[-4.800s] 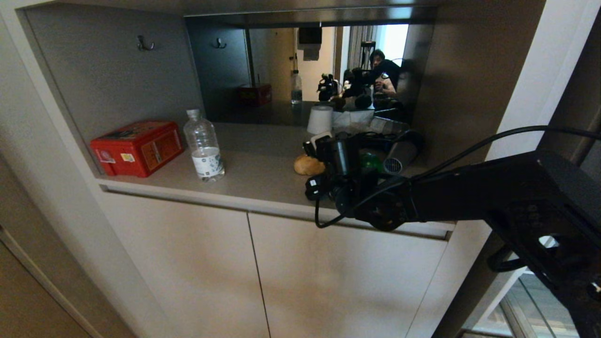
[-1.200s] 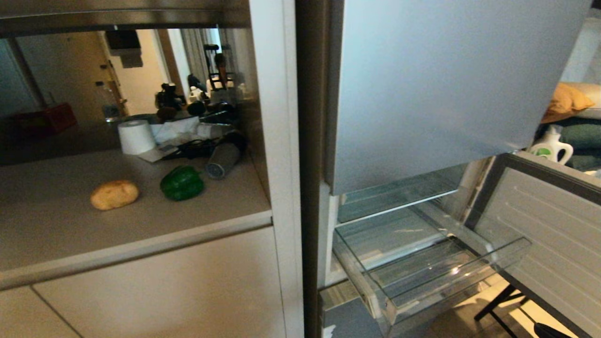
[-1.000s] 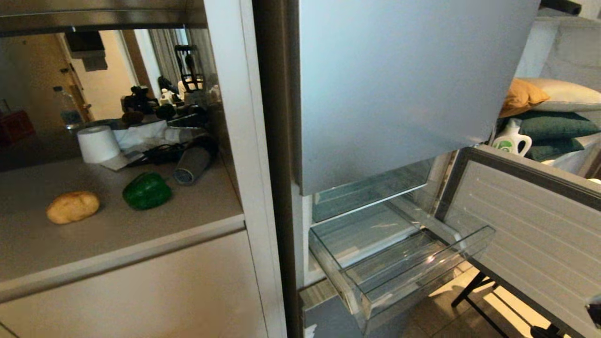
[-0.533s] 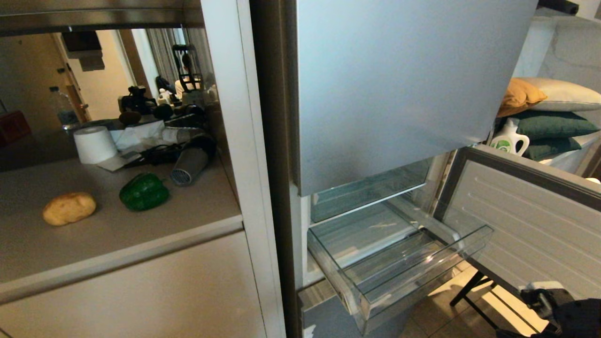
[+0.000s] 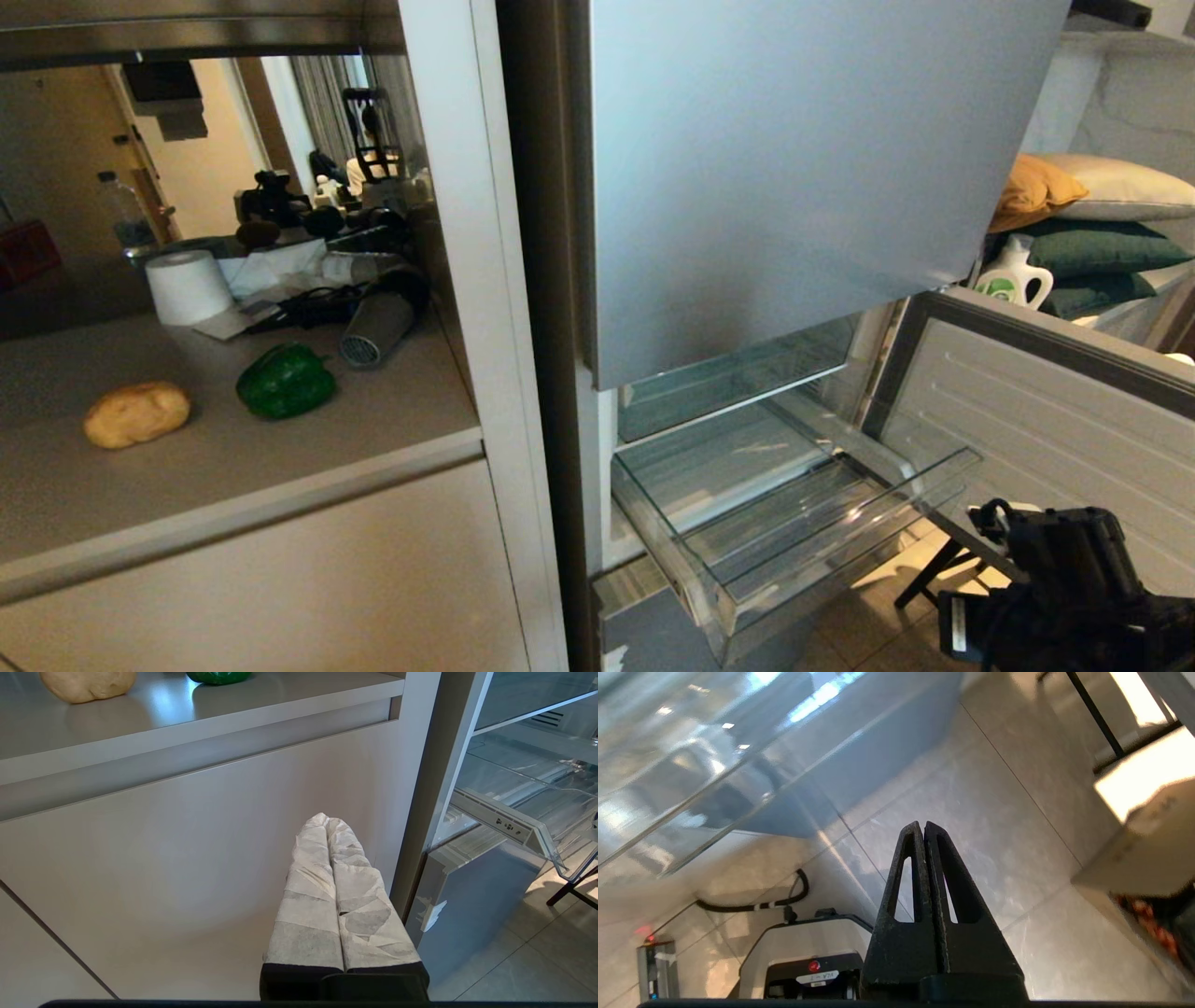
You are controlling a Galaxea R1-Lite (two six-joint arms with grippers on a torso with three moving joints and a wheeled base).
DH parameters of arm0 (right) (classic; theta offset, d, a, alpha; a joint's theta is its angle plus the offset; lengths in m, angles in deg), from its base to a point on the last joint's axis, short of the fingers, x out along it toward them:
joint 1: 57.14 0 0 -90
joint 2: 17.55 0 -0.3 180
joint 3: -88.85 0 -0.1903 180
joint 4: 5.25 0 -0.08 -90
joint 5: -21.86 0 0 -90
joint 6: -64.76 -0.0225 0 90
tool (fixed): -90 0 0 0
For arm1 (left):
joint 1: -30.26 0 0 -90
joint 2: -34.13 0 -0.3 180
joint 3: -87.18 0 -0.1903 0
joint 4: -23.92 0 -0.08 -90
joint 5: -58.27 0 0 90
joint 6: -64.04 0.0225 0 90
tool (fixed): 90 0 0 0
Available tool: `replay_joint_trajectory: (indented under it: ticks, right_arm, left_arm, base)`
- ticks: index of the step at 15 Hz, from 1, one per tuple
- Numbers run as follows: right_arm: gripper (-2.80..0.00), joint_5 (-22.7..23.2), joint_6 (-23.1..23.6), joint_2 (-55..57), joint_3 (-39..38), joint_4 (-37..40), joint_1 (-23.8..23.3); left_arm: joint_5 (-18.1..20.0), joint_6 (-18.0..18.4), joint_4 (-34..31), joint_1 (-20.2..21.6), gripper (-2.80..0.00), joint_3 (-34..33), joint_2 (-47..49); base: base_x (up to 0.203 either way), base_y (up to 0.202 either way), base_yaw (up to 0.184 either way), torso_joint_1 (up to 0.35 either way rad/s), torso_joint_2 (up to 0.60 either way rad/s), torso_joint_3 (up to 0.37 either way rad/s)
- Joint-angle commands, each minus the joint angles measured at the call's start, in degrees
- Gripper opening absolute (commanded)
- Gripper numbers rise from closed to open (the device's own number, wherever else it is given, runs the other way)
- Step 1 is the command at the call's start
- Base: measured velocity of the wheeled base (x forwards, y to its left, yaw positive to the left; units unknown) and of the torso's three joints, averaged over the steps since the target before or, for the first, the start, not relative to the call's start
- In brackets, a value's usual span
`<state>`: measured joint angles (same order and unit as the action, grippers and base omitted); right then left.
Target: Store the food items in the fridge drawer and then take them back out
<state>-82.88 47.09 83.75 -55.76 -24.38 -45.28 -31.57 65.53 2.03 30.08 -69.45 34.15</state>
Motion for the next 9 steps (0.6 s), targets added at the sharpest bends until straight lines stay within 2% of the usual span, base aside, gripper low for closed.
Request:
replay_joint_trajectory:
  ticks: [1, 3, 7, 9]
  right_arm:
    - [-2.8, -0.1, 0.0, 5.3, 1.8, -0.2, -1.7]
    - [-2.8, 0.3, 0.1, 8.6, 4.7, -0.3, -3.3]
    - [-2.8, 5.1, 0.1, 12.3, 9.5, -0.2, -4.3]
    - [-2.8, 6.0, 0.3, 14.7, 12.1, -0.3, -4.9]
  left_arm:
    - [0.0, 0.0, 0.0, 0.0, -2.8, -0.6, 0.0]
    - [0.0, 0.0, 0.0, 0.0, -2.8, -0.6, 0.0]
    - [0.0, 0.0, 0.0, 0.0, -2.8, -0.6, 0.1]
    - [0.0, 0.0, 0.0, 0.0, -2.8, -0.6, 0.1]
  base:
    - [0.0, 0.0, 0.0, 0.0, 0.0, 0.0]
    - [0.0, 0.0, 0.0, 0.0, 0.0, 0.0]
    - [0.0, 0.0, 0.0, 0.0, 0.0, 0.0]
    - [0.0, 0.0, 0.0, 0.0, 0.0, 0.0]
